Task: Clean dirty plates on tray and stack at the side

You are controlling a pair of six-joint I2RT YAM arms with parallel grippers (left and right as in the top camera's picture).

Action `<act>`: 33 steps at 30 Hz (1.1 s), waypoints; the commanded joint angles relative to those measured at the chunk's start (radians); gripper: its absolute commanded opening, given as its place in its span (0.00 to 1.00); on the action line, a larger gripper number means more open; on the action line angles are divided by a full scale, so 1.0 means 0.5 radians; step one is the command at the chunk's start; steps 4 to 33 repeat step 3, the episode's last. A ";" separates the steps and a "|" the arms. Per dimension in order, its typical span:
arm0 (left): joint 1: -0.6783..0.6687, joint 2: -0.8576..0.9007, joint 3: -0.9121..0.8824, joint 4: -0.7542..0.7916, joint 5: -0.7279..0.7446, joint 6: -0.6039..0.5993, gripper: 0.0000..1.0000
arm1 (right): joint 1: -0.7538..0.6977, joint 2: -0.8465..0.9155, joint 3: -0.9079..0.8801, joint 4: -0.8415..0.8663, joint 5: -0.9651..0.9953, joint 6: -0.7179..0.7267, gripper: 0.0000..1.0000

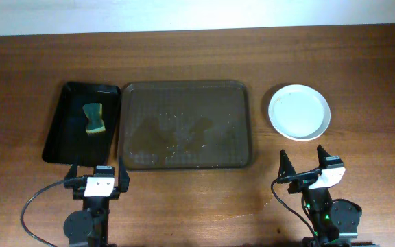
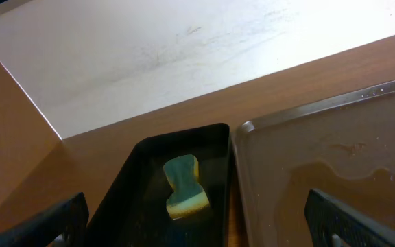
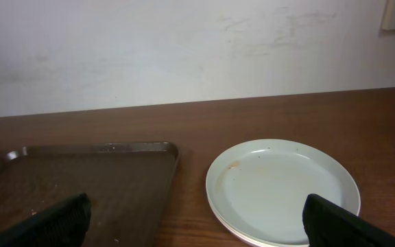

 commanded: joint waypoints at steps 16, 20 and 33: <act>-0.009 -0.021 -0.018 0.001 -0.022 0.030 0.99 | -0.013 -0.011 -0.014 -0.007 0.011 0.000 0.98; -0.009 -0.021 -0.018 0.001 -0.022 0.030 0.99 | -0.013 -0.011 -0.014 -0.007 0.011 0.000 0.98; -0.009 -0.021 -0.018 0.001 -0.022 0.030 0.99 | -0.013 -0.011 -0.014 -0.007 0.011 0.000 0.98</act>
